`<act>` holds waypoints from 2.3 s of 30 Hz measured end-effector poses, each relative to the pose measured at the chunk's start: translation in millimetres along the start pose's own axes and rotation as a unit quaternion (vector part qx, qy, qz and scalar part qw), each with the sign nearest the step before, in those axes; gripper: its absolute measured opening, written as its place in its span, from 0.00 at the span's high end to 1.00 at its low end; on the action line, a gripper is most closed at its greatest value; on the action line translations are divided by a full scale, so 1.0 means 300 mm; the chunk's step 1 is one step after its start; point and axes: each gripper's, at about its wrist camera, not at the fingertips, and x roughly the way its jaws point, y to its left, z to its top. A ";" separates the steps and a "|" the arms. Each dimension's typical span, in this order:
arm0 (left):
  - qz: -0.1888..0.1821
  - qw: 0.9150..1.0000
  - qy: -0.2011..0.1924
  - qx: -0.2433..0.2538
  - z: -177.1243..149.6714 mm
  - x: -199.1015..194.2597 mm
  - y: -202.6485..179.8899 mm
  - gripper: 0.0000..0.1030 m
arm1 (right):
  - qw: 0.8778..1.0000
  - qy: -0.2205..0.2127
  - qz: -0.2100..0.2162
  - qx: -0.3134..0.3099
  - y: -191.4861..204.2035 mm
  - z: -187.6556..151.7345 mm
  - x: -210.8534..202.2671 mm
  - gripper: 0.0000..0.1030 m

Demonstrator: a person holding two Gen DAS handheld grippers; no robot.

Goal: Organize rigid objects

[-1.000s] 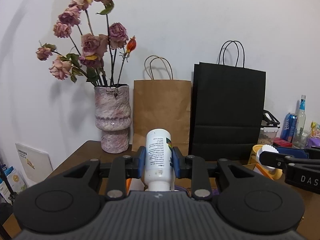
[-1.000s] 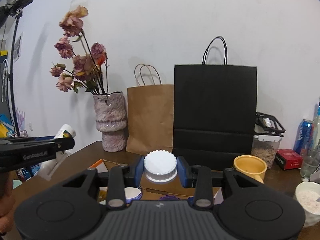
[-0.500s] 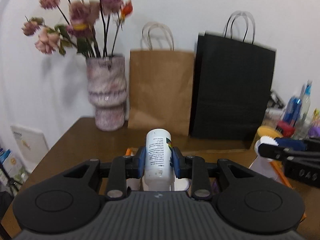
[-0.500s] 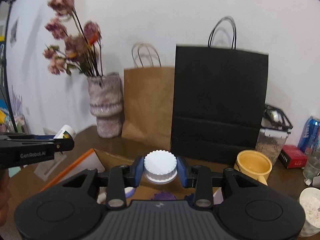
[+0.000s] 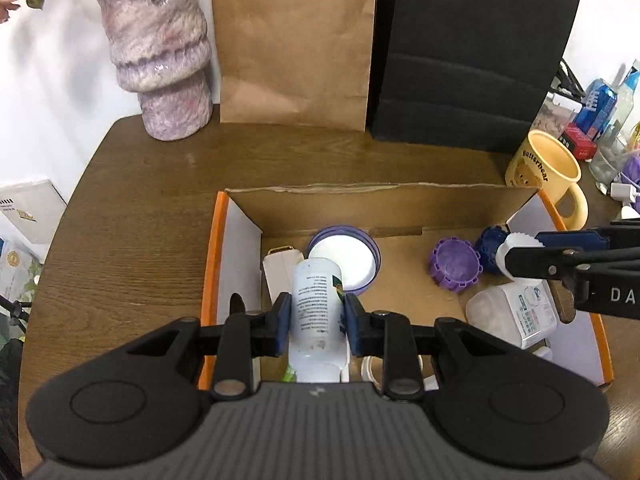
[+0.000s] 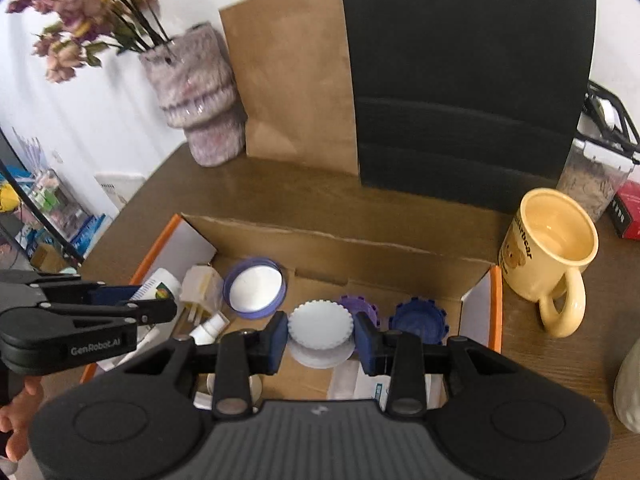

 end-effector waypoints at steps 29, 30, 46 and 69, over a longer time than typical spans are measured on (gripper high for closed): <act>-0.007 0.998 0.048 -0.037 -0.034 0.259 -0.062 0.58 | 0.995 0.079 -0.023 -0.062 0.115 -0.087 0.291 0.52; -0.007 0.998 0.049 -0.037 -0.036 0.263 -0.064 0.55 | 0.994 0.082 -0.023 -0.068 0.125 -0.088 0.291 0.46; 0.010 0.999 -0.003 -0.038 -0.024 0.062 -0.050 0.36 | 0.997 0.040 -0.042 -0.057 0.137 -0.073 0.132 0.37; 0.019 0.993 -0.112 -0.043 -0.065 -0.422 -0.060 0.33 | 0.994 -0.055 -0.067 -0.066 0.197 -0.055 -0.361 0.35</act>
